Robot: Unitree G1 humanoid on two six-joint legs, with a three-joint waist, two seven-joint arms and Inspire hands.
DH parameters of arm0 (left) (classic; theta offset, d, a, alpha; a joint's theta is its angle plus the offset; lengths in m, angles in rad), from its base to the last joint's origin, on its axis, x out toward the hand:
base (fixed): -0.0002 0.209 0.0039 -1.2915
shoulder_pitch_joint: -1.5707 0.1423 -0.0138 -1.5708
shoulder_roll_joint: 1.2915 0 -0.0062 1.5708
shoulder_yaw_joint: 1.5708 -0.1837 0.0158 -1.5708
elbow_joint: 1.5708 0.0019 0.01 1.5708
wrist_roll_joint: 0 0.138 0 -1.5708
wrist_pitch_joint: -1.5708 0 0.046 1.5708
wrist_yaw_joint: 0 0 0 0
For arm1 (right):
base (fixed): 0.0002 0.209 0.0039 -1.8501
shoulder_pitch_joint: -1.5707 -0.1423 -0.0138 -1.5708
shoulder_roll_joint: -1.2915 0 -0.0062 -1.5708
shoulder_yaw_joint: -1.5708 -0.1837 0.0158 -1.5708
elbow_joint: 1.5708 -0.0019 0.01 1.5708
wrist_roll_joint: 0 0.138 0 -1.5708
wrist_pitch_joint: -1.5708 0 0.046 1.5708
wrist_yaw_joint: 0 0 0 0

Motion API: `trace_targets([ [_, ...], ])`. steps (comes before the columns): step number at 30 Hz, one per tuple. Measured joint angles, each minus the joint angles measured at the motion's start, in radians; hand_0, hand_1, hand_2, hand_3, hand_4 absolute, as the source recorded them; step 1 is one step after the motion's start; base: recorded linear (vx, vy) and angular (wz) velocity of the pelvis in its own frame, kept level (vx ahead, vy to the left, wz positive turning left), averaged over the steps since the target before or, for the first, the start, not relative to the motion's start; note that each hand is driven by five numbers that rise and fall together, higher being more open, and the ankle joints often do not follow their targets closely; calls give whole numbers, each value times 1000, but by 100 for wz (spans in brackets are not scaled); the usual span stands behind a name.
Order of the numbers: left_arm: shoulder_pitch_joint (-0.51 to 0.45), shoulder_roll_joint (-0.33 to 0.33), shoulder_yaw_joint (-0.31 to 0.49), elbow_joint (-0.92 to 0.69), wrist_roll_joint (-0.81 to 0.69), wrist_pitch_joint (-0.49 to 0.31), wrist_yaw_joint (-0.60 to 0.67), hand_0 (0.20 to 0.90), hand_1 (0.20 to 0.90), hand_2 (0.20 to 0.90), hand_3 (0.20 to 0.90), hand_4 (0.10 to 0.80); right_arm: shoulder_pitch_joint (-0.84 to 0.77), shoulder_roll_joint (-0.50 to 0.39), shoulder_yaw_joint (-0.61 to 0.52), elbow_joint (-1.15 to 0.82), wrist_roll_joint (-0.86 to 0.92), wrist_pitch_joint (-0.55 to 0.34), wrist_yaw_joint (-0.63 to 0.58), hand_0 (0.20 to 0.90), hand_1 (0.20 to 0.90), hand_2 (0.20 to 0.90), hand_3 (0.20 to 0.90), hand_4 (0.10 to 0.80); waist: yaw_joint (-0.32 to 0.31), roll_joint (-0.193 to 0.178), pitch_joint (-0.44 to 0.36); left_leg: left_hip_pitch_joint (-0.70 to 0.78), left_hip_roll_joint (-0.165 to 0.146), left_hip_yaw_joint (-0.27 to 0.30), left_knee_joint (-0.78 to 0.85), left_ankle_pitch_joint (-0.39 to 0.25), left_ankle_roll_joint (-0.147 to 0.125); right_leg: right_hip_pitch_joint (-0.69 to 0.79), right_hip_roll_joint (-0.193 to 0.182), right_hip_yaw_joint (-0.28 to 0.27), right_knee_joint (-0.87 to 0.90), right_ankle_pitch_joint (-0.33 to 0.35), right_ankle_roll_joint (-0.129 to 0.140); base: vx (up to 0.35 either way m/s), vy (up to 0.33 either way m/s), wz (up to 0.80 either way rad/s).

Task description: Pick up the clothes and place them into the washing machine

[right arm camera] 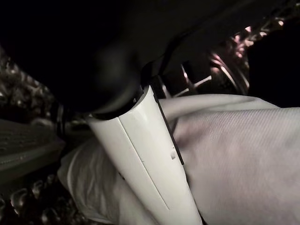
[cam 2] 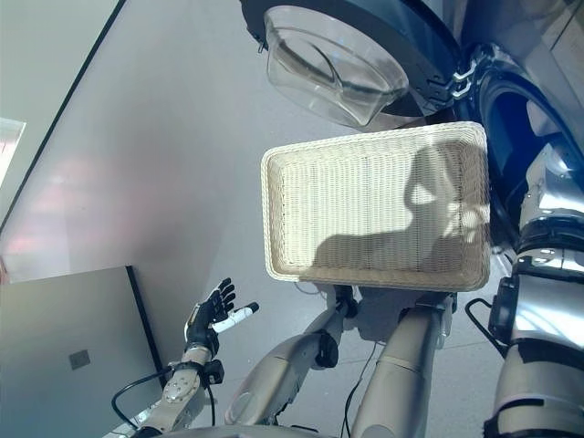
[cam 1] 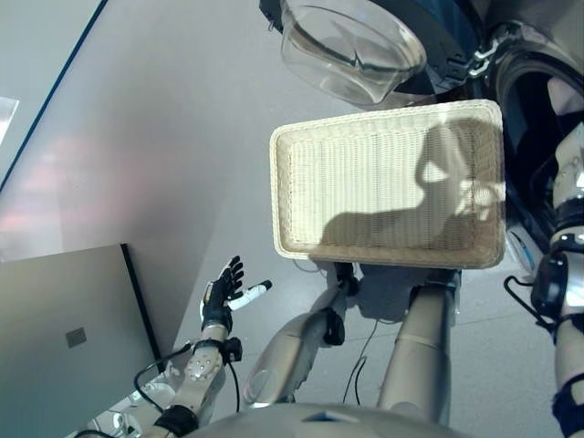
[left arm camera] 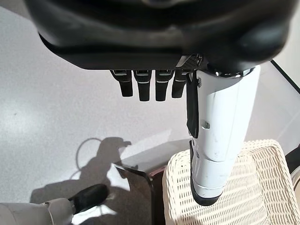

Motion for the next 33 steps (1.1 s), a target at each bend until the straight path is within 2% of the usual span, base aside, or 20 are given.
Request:
trace_targets([
  [5, 0, 0, 0, 4, -1, 1, 0, 900, 900, 900, 900, 800, -3, 5, 9, 23, 59, -8, 61, 900, 900, 900, 900, 800, -3, -9, 8, 6, 1, -1, 0, 0, 0, 5, 1, -1, 3, 1, -1, 0, 0, 0],
  [8, 0, -1, -1, 26, -1, 2, 0, 900, 900, 900, 900, 800, -16, 18, 18, 116, 102, -28, 109, 900, 900, 900, 900, 800, -16, -25, 20, 20, 4, -7, 1, 0, 0, 19, 2, -8, 15, 0, -3, -1, -8, 2],
  [11, 0, -1, -1, 78, 0, 5, 1, 900, 900, 900, 900, 800, -17, 78, 17, 229, 163, -43, 158, 900, 900, 900, 900, 800, -32, -49, 23, 40, 12, -12, 1, -2, -3, 43, 8, -15, 15, -5, -6, -5, -10, 0],
  [15, 2, -3, 3, 90, 0, 4, 2, 900, 900, 900, 900, 800, 11, 125, 0, 290, 212, -46, 210, 900, 900, 900, 900, 800, -30, -53, 21, 66, 21, -24, 4, 1, -10, 75, 16, -26, 17, -13, -13, -9, -10, 0],
  [23, 17, -12, 1, 113, 9, 7, 2, 900, 900, 900, 900, 800, 172, 361, 59, 314, 224, -49, 262, 900, 900, 900, 900, 800, -9, -63, -38, 66, 57, -74, 39, -3, -41, 110, 33, -90, 32, -35, -41, -17, -5, 12],
  [27, 16, -21, 6, 137, 28, 12, 7, 900, 900, 900, 900, 800, 224, 440, 94, 316, 236, -48, 304, 900, 900, 900, 900, 800, 11, -65, -57, 67, 72, -104, 55, 2, -54, 140, 37, -130, 35, -41, -53, -14, -23, 21],
  [30, 14, -27, 13, 199, 40, 26, 20, 900, 900, 900, 900, 800, 257, 512, 123, 316, 262, -52, 347, 900, 900, 900, 900, 800, 33, -95, -73, 75, 85, -142, 74, -3, -64, 182, 39, -175, 33, -45, -71, -28, -27, 26],
  [33, 15, -30, 26, 237, 39, 36, 22, 900, 900, 900, 900, 800, 282, 553, 139, 290, 274, -73, 375, 900, 900, 900, 900, 800, 49, -124, -80, 74, 93, -161, 81, -2, -71, 200, 42, -198, 30, -52, -69, 24, -49, 19],
])
